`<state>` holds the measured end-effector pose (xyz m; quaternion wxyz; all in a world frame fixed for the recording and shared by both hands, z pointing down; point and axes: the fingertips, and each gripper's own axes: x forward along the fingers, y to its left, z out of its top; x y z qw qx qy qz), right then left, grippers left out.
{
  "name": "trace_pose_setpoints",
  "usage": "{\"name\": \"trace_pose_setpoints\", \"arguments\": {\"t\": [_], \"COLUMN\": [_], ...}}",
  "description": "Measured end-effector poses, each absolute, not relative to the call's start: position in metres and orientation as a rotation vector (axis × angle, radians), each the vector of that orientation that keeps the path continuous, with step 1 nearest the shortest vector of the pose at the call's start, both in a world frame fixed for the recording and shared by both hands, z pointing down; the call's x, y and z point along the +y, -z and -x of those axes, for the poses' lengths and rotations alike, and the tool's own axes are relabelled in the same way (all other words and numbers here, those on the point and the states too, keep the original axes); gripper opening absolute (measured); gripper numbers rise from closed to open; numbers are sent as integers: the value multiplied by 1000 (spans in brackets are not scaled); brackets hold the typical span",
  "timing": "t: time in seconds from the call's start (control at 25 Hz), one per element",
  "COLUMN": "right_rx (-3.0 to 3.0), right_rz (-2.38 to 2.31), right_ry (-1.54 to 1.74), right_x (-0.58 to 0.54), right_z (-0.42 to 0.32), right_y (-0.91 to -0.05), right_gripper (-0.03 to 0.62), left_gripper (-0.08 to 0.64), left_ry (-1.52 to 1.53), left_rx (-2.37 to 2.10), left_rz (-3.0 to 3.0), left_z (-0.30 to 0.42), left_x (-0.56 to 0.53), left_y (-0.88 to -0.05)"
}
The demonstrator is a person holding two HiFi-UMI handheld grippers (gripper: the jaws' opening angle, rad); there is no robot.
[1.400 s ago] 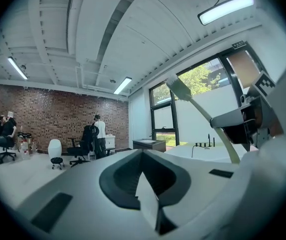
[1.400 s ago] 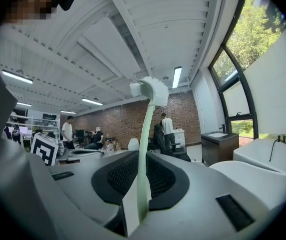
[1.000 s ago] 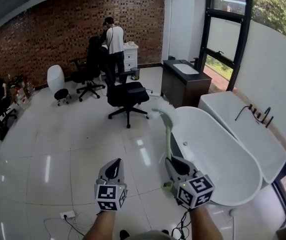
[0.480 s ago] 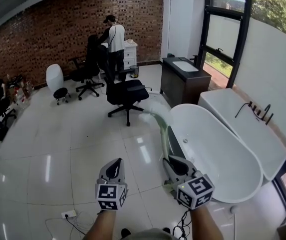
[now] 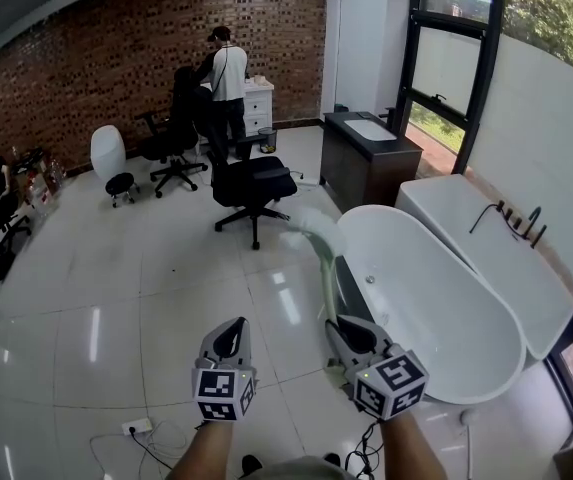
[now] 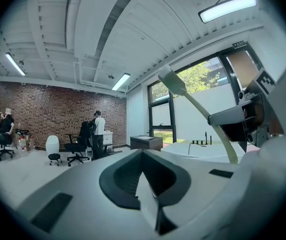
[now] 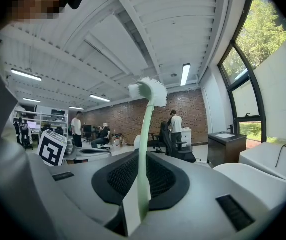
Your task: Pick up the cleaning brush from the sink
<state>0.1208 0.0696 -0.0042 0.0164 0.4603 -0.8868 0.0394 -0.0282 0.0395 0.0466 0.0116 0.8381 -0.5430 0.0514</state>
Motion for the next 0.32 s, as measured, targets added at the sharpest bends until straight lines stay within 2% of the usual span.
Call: {"name": "trace_pose_setpoints", "arguments": {"t": [0.32], "right_rx": [-2741], "right_rz": [-1424], "right_ry": [-145], "right_x": [61], "right_z": [-121], "right_y": [2], "right_gripper": [37], "left_gripper": [-2], "left_ry": [-163], "left_rx": [-1678], "left_rz": [-2613], "left_z": [27], "left_x": [30], "left_y": [-45]}}
